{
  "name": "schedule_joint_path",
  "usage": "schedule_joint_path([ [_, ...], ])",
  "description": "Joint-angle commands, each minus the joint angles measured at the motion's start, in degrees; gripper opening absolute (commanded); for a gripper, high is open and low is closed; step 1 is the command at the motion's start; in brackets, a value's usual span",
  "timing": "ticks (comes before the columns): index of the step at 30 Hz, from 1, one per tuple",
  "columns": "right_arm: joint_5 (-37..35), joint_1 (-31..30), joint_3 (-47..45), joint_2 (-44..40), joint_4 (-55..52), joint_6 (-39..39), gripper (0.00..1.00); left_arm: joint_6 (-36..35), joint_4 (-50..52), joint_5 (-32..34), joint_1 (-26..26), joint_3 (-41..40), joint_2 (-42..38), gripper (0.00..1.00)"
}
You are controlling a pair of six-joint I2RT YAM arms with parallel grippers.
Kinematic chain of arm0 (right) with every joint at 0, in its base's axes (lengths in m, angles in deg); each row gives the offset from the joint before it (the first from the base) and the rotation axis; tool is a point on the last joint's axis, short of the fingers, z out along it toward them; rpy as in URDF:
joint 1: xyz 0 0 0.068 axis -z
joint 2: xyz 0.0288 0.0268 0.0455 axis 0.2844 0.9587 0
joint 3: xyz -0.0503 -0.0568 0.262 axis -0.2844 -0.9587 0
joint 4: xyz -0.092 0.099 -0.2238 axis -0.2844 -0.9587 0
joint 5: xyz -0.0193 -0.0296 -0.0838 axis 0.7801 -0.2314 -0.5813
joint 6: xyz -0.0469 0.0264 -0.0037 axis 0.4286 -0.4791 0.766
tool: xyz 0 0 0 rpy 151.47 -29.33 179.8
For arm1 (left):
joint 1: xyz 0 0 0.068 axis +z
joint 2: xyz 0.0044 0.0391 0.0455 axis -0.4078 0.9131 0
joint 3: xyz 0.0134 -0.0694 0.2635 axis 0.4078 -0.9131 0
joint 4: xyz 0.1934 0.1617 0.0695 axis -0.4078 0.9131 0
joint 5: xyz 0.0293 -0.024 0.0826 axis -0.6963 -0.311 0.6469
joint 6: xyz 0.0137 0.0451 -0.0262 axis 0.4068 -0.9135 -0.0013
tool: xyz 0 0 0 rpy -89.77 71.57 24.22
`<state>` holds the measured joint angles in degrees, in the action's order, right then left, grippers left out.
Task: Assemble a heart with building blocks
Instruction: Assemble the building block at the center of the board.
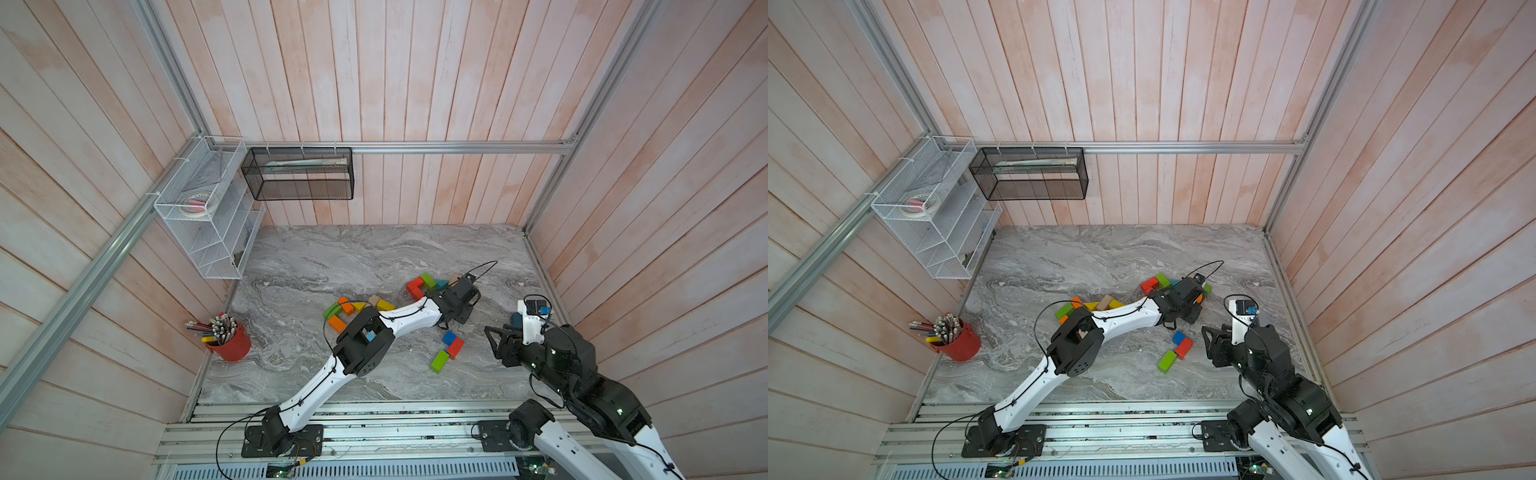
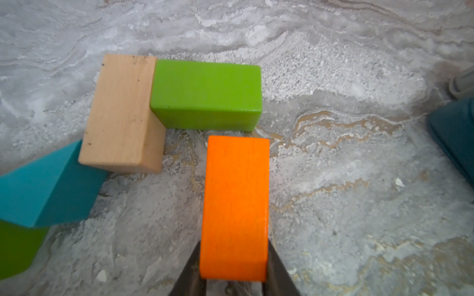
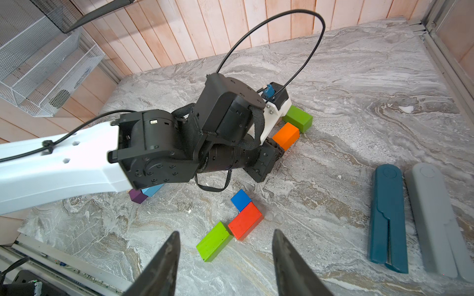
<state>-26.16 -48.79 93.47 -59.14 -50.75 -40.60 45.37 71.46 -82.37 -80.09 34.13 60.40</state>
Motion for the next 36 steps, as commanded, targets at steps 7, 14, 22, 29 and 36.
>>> schedule_joint_path([
  [7, -1.21, -0.25, 0.27, 0.01, -0.81, -0.85, 0.57, -1.43, 1.06, -0.67, 0.48, 2.14, 3.55, 0.29],
  [14, -1.29, -0.25, 0.27, 0.01, -0.81, -0.87, 0.57, -1.53, 1.42, -0.59, 0.57, 2.86, 4.04, 0.35],
  [22, -1.3, -0.25, 0.27, 0.01, -0.82, -0.85, 0.57, -1.62, 1.53, -0.59, 0.57, 2.73, 3.85, 0.47],
  [29, -1.28, -0.23, 0.28, -0.08, -0.82, -0.85, 0.57, -0.05, 1.9, -0.23, 0.66, 2.8, 3.56, 0.43],
  [36, -1.3, -0.23, 0.27, -0.15, -0.89, -0.98, 0.57, 0.59, 1.77, -0.59, 0.83, 2.86, 3.62, 0.36],
])
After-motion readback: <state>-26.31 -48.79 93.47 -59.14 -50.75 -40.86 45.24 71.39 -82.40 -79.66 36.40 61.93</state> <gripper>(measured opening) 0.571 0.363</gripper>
